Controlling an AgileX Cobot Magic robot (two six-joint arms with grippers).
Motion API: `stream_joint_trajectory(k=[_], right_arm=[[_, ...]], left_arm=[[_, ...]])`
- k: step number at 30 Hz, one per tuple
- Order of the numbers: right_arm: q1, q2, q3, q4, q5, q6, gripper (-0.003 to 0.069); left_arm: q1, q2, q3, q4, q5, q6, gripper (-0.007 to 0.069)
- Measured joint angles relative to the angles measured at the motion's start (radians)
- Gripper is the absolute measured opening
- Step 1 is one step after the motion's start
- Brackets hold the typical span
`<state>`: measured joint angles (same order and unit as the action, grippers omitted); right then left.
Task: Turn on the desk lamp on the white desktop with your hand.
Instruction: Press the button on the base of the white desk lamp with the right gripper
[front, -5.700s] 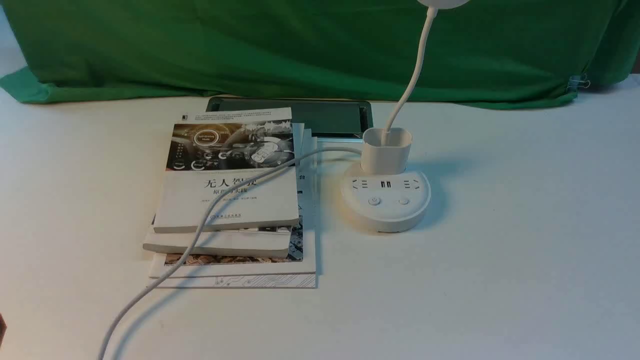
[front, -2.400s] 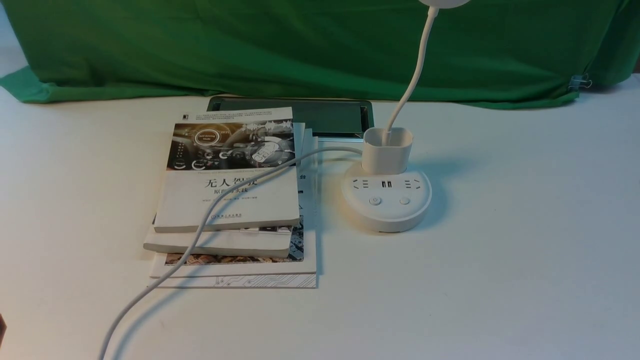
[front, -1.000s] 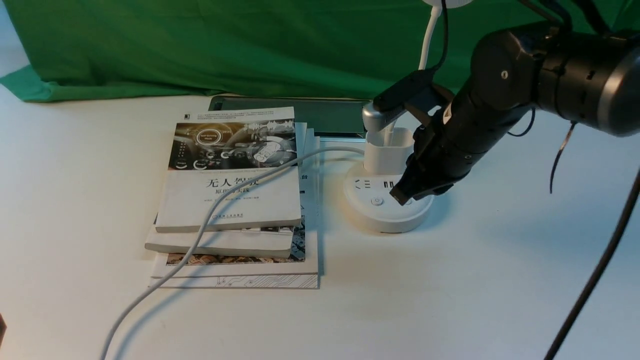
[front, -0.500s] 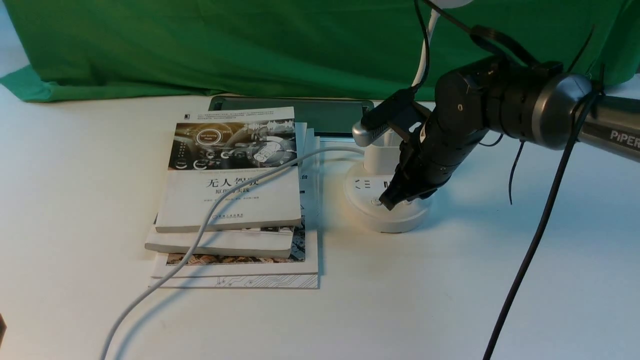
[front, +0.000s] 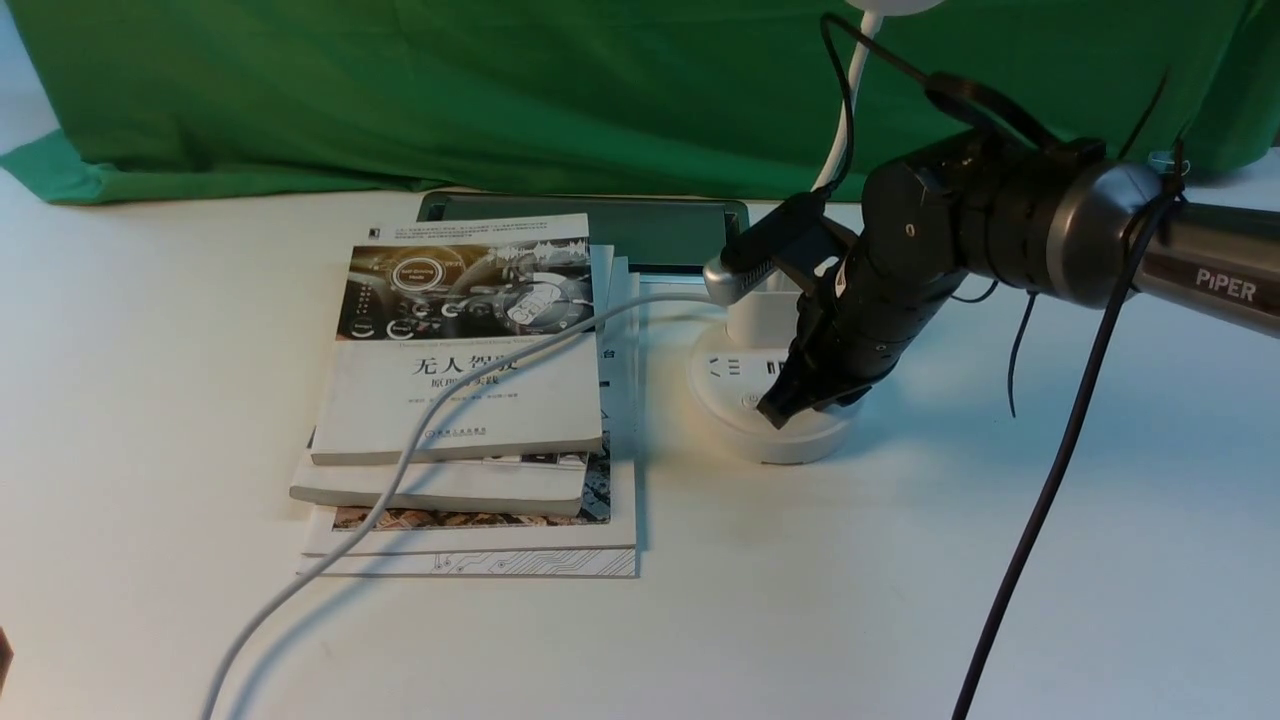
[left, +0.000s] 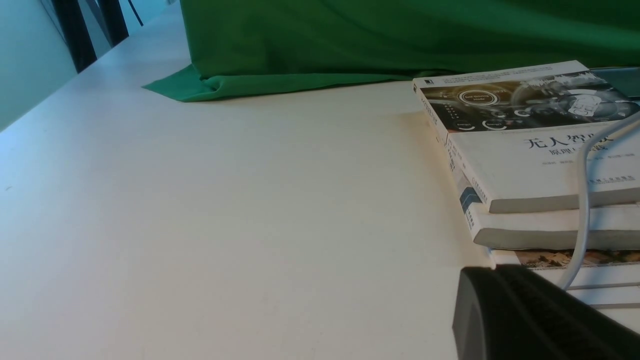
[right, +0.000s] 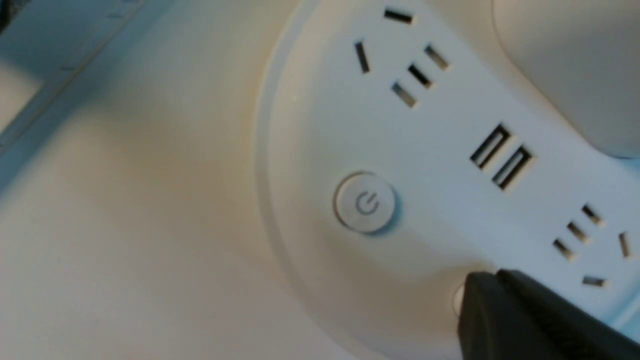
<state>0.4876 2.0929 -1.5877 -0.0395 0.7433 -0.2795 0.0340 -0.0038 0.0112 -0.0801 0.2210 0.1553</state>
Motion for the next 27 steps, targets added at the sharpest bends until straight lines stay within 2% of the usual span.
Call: stream_joint_trajectory(k=[27], right_arm=[[0.009,0.041,-0.018,-0.027,-0.027,0.021,0.0031]], left_arm=[[0.0,0.0,0.0,0.0,0.0,0.0,0.0021]])
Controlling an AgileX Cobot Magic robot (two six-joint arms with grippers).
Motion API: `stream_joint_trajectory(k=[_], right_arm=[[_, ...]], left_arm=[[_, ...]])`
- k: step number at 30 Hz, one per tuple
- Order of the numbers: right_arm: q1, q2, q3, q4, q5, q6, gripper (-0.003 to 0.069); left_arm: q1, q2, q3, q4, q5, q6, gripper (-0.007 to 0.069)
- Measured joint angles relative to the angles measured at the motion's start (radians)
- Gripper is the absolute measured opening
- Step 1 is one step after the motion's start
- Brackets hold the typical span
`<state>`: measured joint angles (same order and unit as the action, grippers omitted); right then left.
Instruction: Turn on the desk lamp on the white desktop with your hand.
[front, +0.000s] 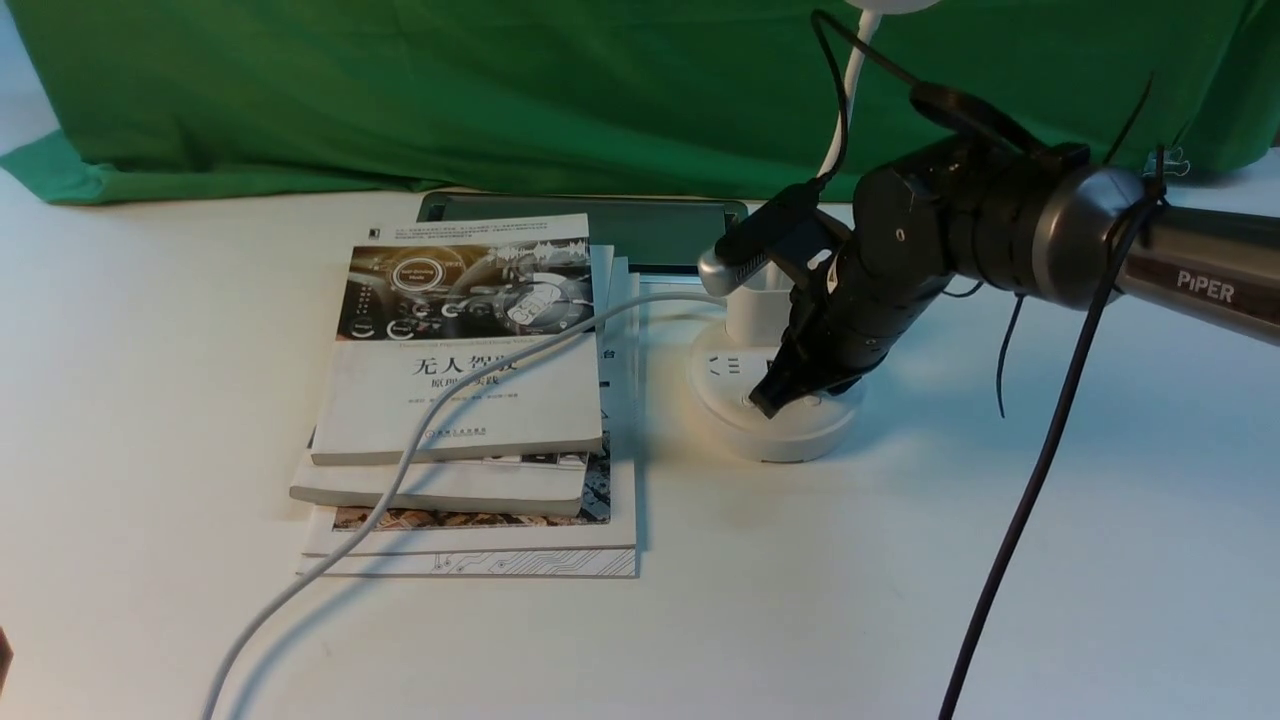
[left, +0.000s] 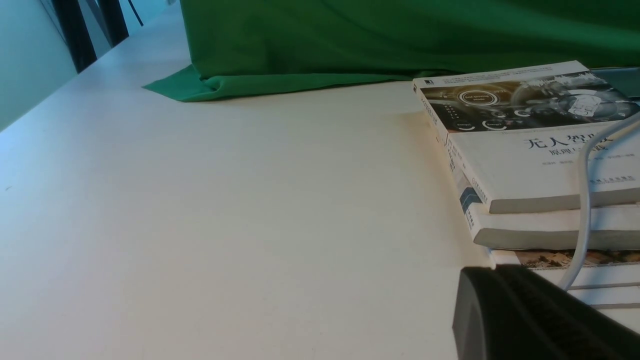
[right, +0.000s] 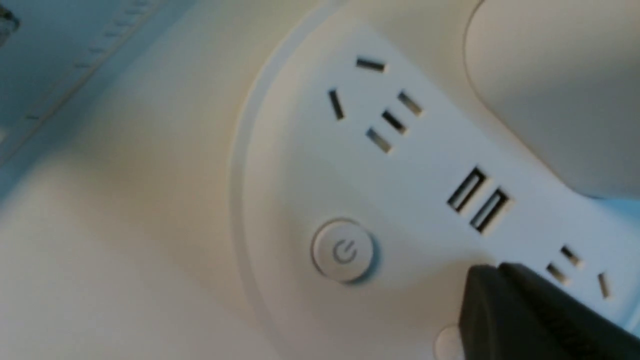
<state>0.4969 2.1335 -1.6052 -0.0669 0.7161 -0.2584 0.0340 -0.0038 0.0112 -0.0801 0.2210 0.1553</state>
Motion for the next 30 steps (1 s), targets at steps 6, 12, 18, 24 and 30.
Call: stream_joint_trajectory(k=[6,12,18,24,30], right_arm=[[0.007,-0.013,-0.001,-0.016,0.001,0.005,0.0031],[0.012,-0.161,0.031,0.004,0.036,0.052,0.0033],[0.017,-0.432,0.175,0.004,-0.047,0.082,0.0036],[0.044,-0.716,0.527,0.006,-0.244,0.13,0.0038],[0.072,-1.104,0.866,0.013,-0.482,0.196,0.0042]], left_arm=[[0.0,0.0,0.0,0.0,0.0,0.0,0.0021],[0.0,0.0,0.0,0.0,0.0,0.0,0.0021],[0.0,0.0,0.0,0.0,0.0,0.0,0.0021],[0.0,0.0,0.0,0.0,0.0,0.0,0.0021],[0.0,0.0,0.0,0.0,0.0,0.0,0.0021]])
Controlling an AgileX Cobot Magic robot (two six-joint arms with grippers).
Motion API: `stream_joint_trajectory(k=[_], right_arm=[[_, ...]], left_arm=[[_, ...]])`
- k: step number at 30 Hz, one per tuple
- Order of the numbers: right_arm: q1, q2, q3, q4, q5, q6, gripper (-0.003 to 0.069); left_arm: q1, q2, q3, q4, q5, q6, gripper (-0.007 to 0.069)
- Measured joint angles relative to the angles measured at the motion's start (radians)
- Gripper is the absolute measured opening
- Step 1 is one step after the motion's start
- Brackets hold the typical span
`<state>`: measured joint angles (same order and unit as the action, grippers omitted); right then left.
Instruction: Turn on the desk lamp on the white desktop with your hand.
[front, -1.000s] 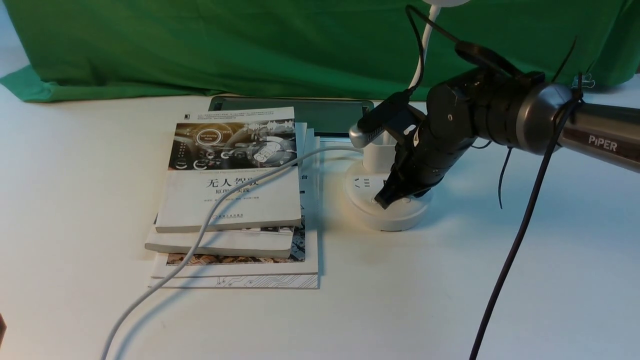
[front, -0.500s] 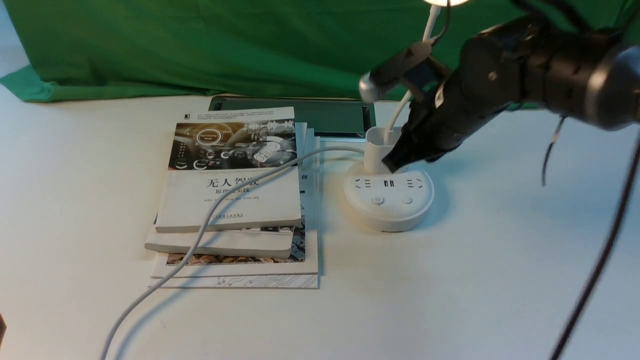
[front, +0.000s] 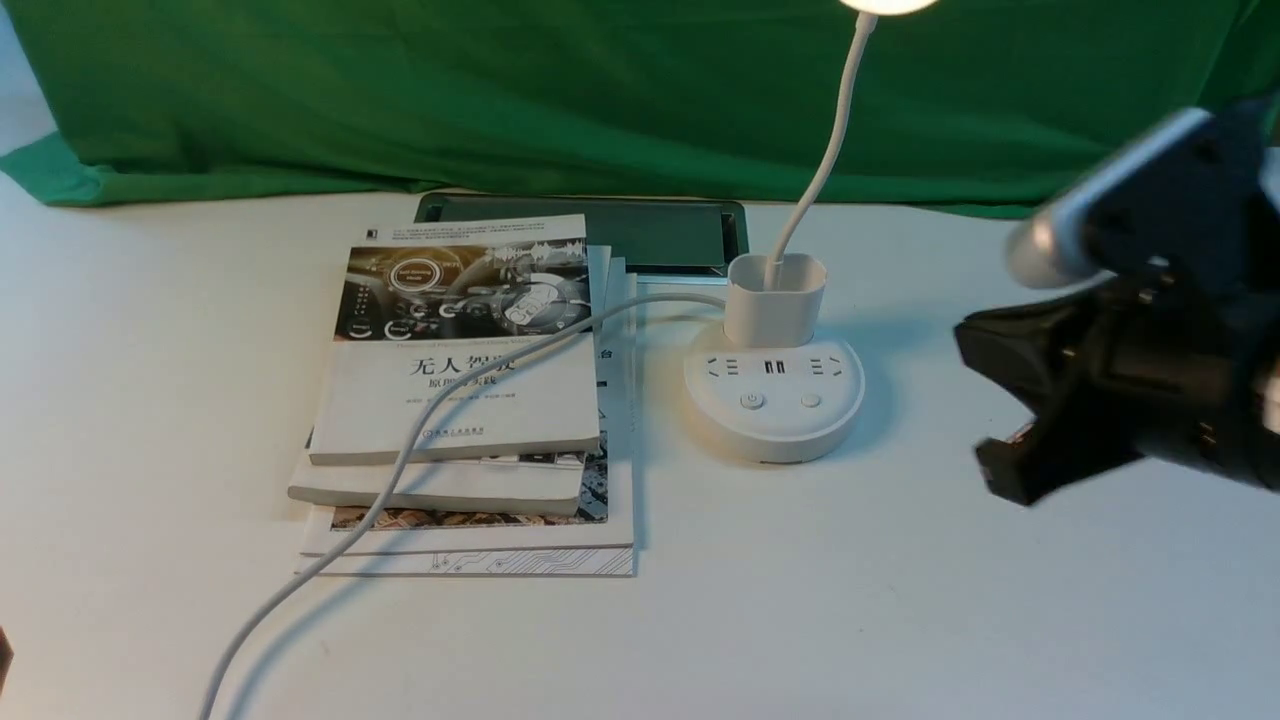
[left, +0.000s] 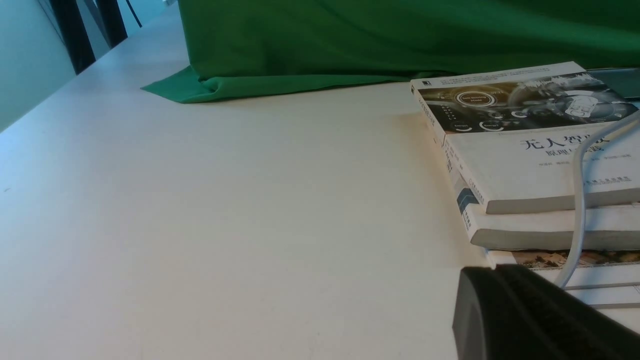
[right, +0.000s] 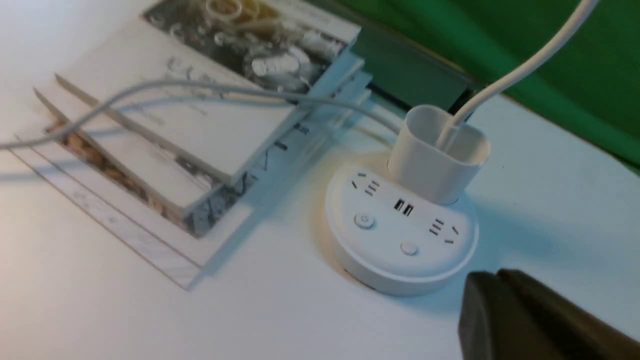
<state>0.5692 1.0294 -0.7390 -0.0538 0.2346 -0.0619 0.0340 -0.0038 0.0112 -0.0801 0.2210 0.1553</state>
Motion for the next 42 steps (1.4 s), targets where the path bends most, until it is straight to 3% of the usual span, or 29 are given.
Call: stream_joint_trajectory(k=[5,12,18,21,24,30,31,32,35,42], right_arm=[[0.001,-0.213,0.116,0.001,-0.018,0.087,0.0054],[0.001,-0.375,0.234,0.002,-0.106,0.048,0.0078],[-0.004,-0.476,0.444,0.002,-0.426,0.044,0.0095],[-0.048,-0.527,0.554,0.002,-0.542,0.044,0.0101],[-0.155,-0.612,0.652,0.001,-0.579,0.043,0.0108],[-0.444,-0.829,0.744,0.001,-0.562,0.047,0.0123],[-0.454,-0.837,0.744,0.001,-0.558,0.048,0.0123],[-0.541,-0.899,0.744,0.001,-0.499,0.07,0.0129],[-0.639,-0.97,0.747,0.001,-0.364,0.115,0.0138],[-0.642,-1.026,0.75,-0.002,-0.168,0.165,0.0156]], left_arm=[[0.0,0.0,0.0,0.0,0.0,0.0,0.0021],[0.0,0.0,0.0,0.0,0.0,0.0,0.0021],[0.0,0.0,0.0,0.0,0.0,0.0,0.0021],[0.0,0.0,0.0,0.0,0.0,0.0,0.0021],[0.0,0.0,0.0,0.0,0.0,0.0,0.0021],[0.0,0.0,0.0,0.0,0.0,0.0,0.0021],[0.0,0.0,0.0,0.0,0.0,0.0,0.0021],[0.0,0.0,0.0,0.0,0.0,0.0,0.0021],[0.0,0.0,0.0,0.0,0.0,0.0,0.0021],[0.0,0.0,0.0,0.0,0.0,0.0,0.0021]])
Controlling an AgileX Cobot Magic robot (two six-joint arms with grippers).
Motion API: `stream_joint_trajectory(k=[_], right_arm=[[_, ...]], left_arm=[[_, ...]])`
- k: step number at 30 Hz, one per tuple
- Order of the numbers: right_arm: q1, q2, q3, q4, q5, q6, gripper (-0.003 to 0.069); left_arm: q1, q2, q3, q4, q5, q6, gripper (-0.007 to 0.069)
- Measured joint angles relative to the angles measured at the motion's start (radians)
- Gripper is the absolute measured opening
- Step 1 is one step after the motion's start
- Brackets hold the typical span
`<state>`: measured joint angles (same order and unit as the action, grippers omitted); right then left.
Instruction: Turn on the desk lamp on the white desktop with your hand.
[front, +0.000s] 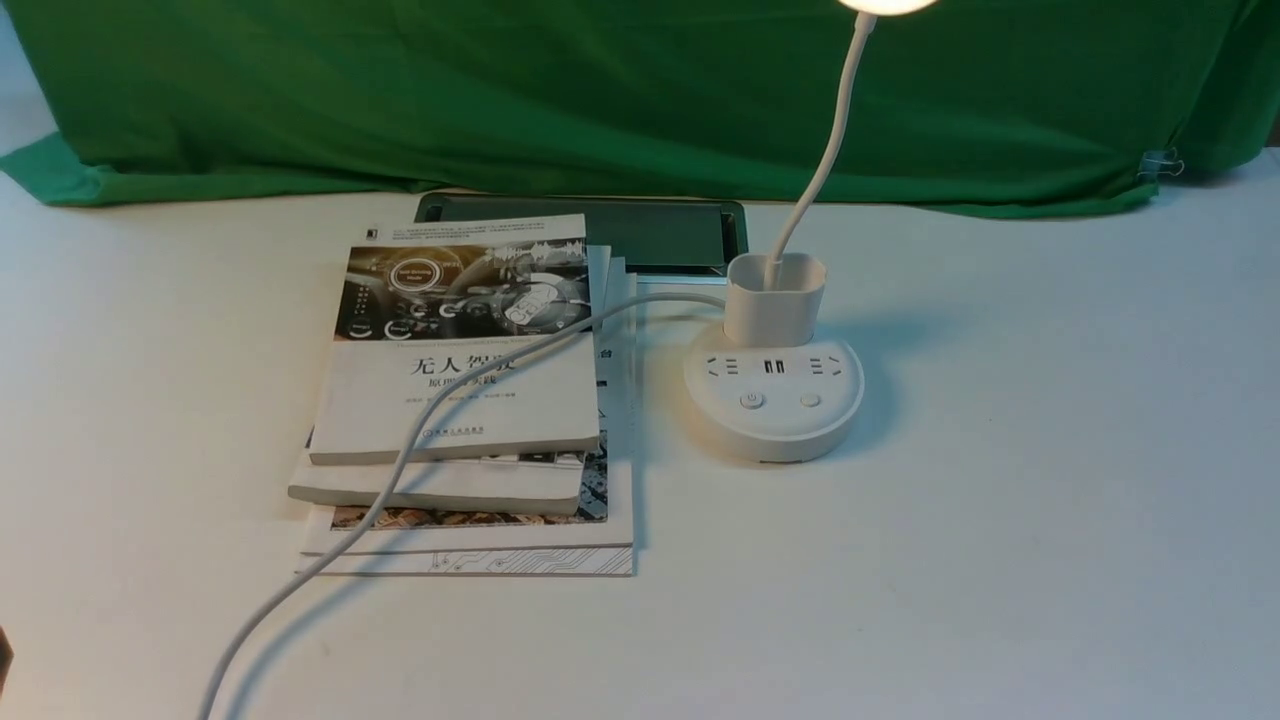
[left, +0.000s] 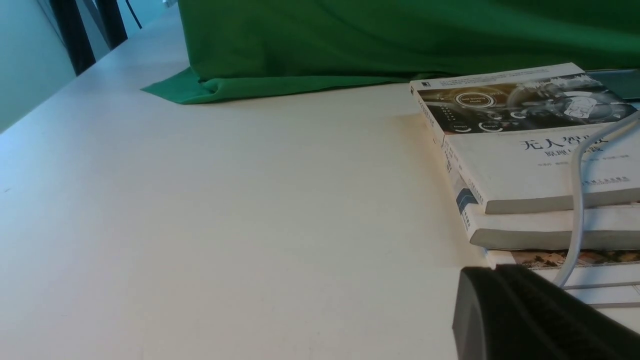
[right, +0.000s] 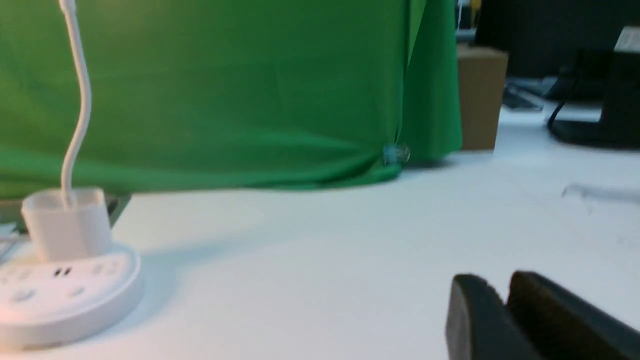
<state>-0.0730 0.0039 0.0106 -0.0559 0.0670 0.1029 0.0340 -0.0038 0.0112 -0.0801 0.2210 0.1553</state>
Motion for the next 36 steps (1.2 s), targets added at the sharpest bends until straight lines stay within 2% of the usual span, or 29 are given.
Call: stream_joint_trajectory(k=[6,11,36], right_arm=[[0.049,0.0,0.0,-0.031,0.083,0.035,0.0167],[0.054,-0.002,0.0,-0.032,0.141,0.037,0.0174],[0.054,-0.002,0.0,-0.017,0.148,0.037,0.0237]], left_arm=[[0.0,0.0,0.0,0.0,0.0,0.0,0.0021],[0.0,0.0,0.0,0.0,0.0,0.0,0.0021],[0.0,0.0,0.0,0.0,0.0,0.0,0.0021]])
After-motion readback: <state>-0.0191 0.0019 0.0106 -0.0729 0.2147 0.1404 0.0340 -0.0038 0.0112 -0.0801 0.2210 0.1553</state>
